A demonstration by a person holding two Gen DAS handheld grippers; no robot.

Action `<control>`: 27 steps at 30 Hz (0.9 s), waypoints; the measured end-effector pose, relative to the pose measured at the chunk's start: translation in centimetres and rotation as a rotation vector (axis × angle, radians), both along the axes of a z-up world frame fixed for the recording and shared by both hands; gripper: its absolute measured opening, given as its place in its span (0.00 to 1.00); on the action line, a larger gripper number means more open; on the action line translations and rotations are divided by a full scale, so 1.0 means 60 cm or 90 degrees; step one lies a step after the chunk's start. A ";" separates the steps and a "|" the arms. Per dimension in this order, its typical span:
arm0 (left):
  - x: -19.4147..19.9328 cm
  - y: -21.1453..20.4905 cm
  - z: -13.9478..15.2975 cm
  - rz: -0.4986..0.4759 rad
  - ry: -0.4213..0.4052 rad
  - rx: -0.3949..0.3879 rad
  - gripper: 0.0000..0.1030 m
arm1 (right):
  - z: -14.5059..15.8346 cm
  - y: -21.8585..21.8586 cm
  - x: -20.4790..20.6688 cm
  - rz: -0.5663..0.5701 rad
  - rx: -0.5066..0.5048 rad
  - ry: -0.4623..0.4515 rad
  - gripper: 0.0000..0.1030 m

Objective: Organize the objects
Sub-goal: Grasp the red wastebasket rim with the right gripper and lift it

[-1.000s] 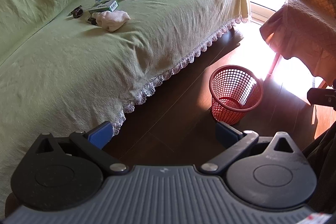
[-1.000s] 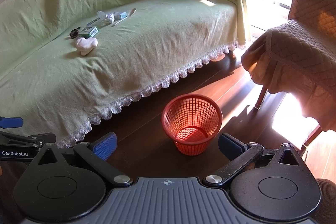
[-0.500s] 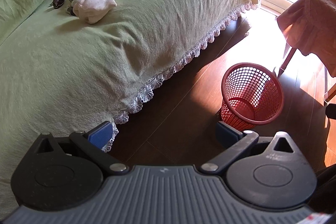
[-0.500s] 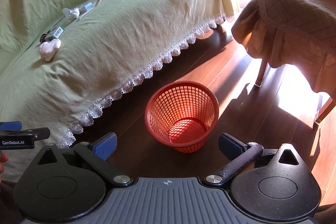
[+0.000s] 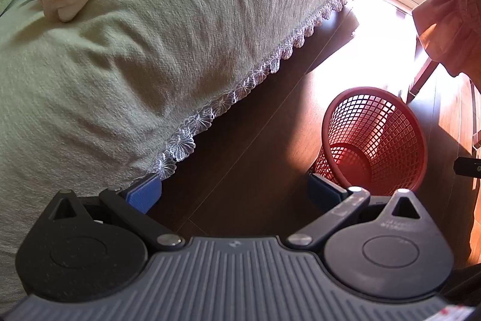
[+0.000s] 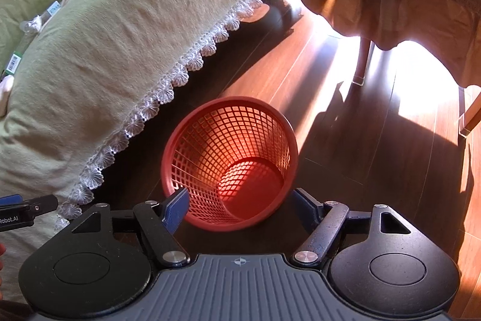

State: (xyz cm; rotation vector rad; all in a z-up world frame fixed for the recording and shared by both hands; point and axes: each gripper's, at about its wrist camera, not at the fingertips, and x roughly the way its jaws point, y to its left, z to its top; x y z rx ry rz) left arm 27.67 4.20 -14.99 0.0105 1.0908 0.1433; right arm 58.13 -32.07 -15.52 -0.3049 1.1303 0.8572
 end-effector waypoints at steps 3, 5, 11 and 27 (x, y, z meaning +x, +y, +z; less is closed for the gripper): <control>0.015 0.007 -0.026 0.006 0.008 -0.006 0.99 | -0.029 0.006 0.016 -0.015 -0.015 0.014 0.66; 0.020 0.011 -0.038 0.010 0.005 -0.008 0.99 | -0.049 0.009 0.023 -0.024 -0.030 0.020 0.63; 0.041 0.030 -0.079 0.038 0.009 -0.011 0.99 | -0.117 0.016 0.039 -0.046 -0.062 0.039 0.49; 0.065 0.044 -0.138 0.069 0.031 0.005 0.99 | -0.220 0.039 0.079 -0.131 -0.085 0.086 0.36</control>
